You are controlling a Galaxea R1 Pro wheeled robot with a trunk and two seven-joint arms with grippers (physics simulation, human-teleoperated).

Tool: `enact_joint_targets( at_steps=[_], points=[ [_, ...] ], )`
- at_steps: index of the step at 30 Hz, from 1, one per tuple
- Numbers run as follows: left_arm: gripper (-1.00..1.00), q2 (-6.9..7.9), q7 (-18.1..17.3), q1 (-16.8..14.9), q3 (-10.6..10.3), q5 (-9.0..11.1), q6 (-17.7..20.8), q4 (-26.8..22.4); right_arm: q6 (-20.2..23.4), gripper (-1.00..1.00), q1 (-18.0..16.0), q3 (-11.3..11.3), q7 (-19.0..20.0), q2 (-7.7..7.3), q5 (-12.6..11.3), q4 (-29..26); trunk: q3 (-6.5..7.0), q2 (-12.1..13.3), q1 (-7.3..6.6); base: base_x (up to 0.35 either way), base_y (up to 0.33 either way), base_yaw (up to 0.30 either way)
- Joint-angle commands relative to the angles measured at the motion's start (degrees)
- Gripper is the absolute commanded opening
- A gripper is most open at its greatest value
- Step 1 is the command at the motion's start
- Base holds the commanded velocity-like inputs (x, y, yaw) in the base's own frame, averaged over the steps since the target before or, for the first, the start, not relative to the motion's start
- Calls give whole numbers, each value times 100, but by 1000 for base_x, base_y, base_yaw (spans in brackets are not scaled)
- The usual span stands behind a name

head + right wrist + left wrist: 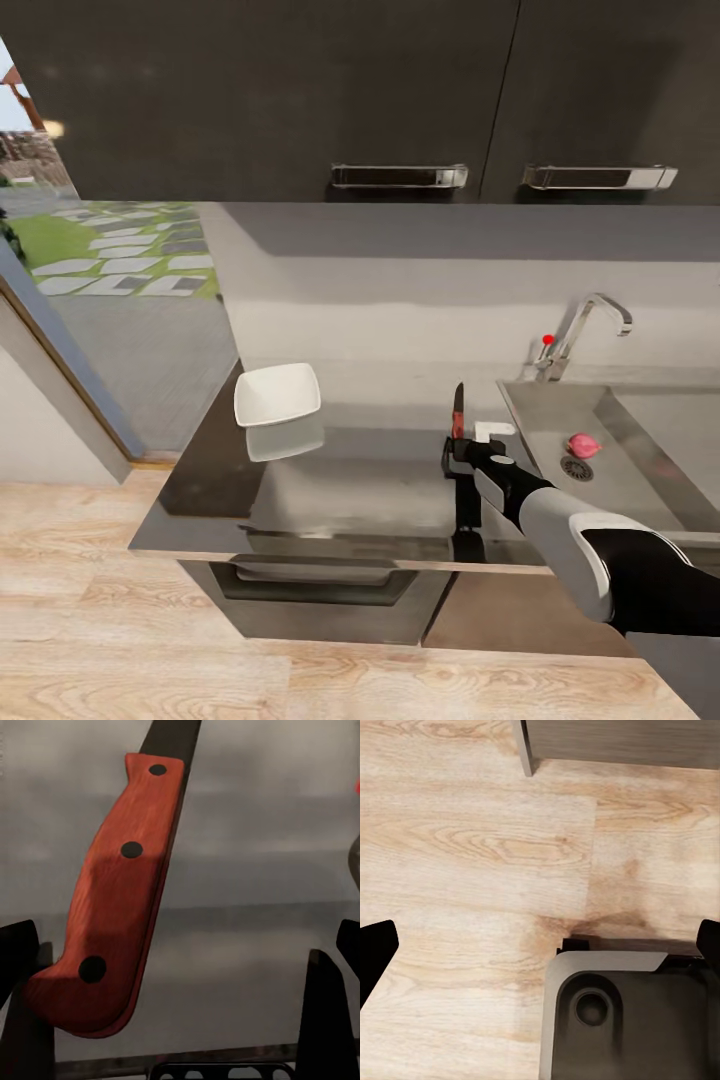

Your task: In the kitchen, take the Vidalia onion out of the sink, dice it on the chopping board with the paring knife, put the diced onion into the bowl on the countertop, then place both the paring knife and the chopping board into the sink.

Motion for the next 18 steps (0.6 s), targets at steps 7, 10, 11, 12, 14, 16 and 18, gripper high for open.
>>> enact_joint_targets(
  at_steps=[7, 10, 11, 12, 14, 16, 18],
  points=[
    [100, 1, 2, 0, -3, 38, -10, -12, -23, 100, -6, 3, -8, 10, -20, 8, -10, -10, 3, 25, 135, 0],
    [100, 1, 2, 0, -7, 37, -10, -13, -23, 100, -6, 3, -8, 11, -20, 8, -10, -10, 3, 129, 231, 0],
    [100, 1, 2, 0, -8, 37, -10, -13, -23, 100, -6, 3, -8, 11, -20, 8, -10, -10, 3, 145, 193, 0],
    [100, 1, 2, 0, -8, 37, -10, -9, -23, 100, -6, 3, -10, 11, -20, 8, -10, -10, 3, 70, 83, 0],
    [100, 1, 2, 0, -9, 37, -10, -7, -23, 100, -6, 3, -9, 11, -20, 8, -10, -10, 3, 46, 55, 0],
    [100, -2, 2, 0, -9, 37, -10, -6, -23, 100, -6, 3, -8, 11, -20, 8, -10, -10, 3, 21, 25, 0],
    [100, -6, 2, 0, -9, 37, -10, -5, -23, 100, -6, 3, -8, 11, -20, 8, -10, -10, 3, 10, -72, 0]
  ],
)
